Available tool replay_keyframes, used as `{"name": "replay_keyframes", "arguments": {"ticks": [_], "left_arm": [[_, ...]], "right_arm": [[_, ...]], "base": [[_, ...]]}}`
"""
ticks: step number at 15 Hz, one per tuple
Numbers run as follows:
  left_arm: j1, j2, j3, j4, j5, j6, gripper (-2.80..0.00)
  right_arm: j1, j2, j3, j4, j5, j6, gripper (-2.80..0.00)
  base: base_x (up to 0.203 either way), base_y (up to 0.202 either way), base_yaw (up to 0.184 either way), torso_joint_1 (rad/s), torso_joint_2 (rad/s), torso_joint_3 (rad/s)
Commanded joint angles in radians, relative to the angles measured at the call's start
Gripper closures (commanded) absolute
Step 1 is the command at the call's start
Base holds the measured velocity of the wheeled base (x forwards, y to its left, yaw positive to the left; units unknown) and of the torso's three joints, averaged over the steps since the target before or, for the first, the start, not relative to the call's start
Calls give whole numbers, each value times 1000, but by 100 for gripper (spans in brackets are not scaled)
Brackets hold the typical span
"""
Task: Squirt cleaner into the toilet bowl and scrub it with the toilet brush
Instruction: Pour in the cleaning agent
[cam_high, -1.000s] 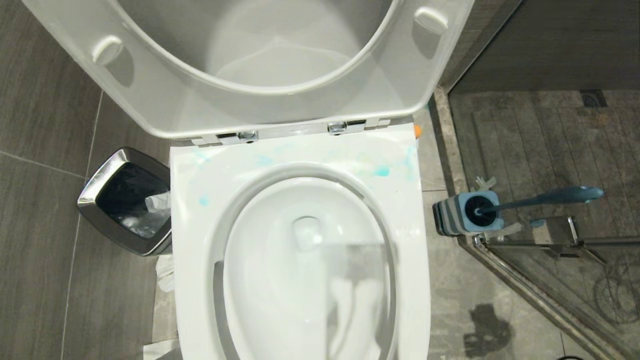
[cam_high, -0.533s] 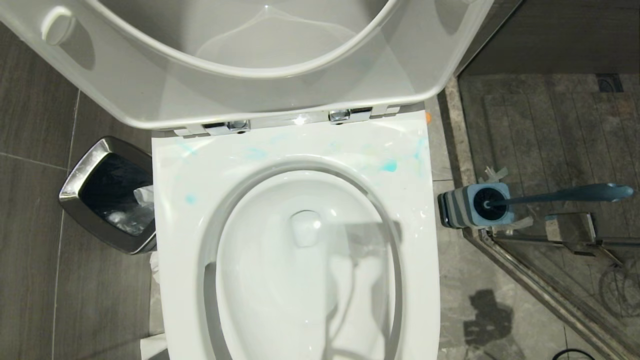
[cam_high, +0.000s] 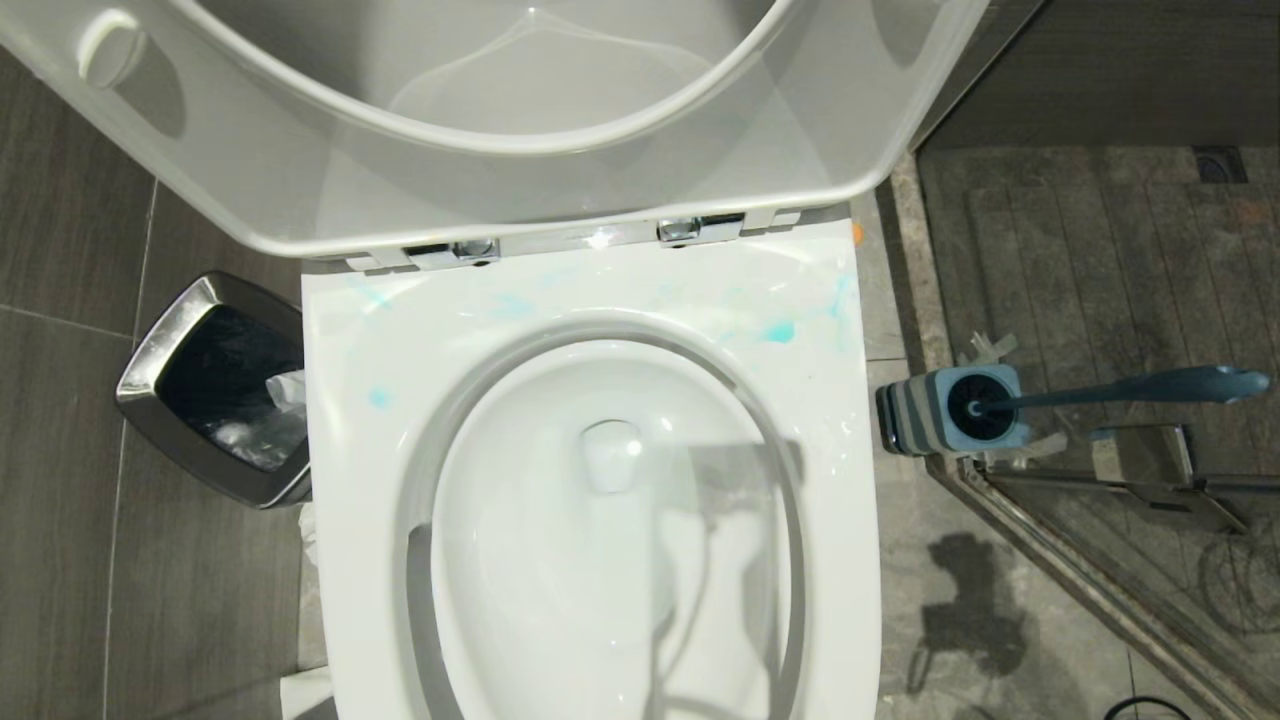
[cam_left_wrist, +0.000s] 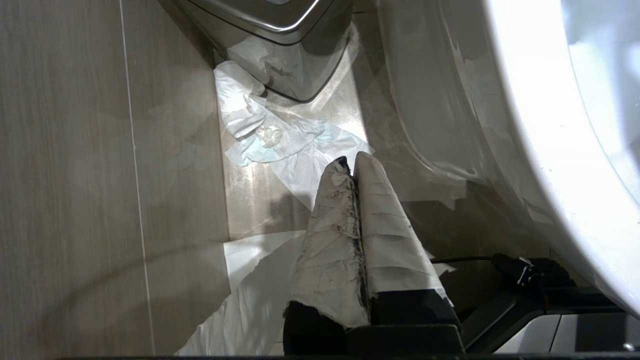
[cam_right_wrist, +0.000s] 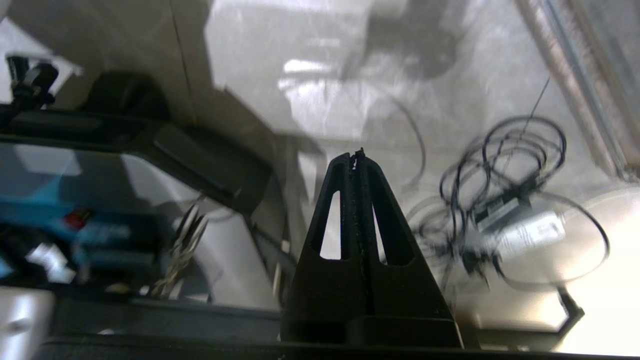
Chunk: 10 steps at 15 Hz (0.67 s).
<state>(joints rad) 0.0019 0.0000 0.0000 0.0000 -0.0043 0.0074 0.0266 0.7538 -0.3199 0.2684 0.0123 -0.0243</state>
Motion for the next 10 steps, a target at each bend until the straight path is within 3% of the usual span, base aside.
{"name": "replay_keyframes", "arguments": {"ticks": [1,4,6,10], "left_arm": [[0,0,0,0,0,0,0],[0,0,0,0,0,0,0],[0,0,0,0,0,0,0],[0,0,0,0,0,0,0]], "right_arm": [[32,312,-213,65,-4,-4,0],[244,527,-359,92,-86,25,0],[356,662,-377,-7,-183,101,0],[425,842,-362,-294,-386,162,0]], "base": [[0,0,0,0,0,0],[0,0,0,0,0,0],[0,0,0,0,0,0],[0,0,0,0,0,0]]}}
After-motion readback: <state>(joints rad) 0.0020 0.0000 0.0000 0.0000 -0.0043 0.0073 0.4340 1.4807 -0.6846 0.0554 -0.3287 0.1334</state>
